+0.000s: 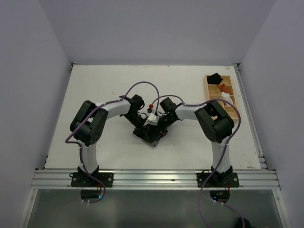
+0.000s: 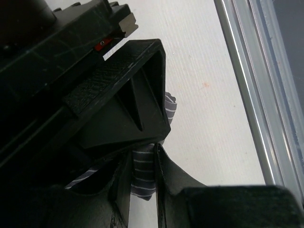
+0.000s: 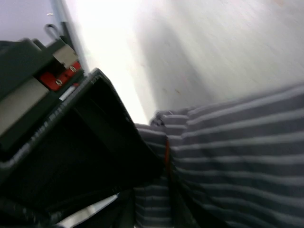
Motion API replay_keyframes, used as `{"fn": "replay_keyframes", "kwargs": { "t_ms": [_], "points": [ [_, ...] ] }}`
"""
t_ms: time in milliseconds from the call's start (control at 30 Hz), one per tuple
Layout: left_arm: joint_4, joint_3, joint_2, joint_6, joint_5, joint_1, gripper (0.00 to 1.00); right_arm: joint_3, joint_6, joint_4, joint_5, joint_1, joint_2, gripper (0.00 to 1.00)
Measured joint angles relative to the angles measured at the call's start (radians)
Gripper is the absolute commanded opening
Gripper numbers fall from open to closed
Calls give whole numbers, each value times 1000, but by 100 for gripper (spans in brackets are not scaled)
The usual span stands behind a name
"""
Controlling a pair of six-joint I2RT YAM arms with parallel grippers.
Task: Roll the underwear
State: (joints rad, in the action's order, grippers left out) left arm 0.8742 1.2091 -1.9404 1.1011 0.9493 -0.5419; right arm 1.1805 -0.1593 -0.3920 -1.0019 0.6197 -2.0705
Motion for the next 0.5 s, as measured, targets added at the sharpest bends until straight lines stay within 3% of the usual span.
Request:
{"fn": "replay_keyframes", "kwargs": {
  "t_ms": [500],
  "points": [
    [65, 125, -98, 20, 39, -23, 16, -327, -170, 192, 340, -29, 383, 49]
  ]
}}
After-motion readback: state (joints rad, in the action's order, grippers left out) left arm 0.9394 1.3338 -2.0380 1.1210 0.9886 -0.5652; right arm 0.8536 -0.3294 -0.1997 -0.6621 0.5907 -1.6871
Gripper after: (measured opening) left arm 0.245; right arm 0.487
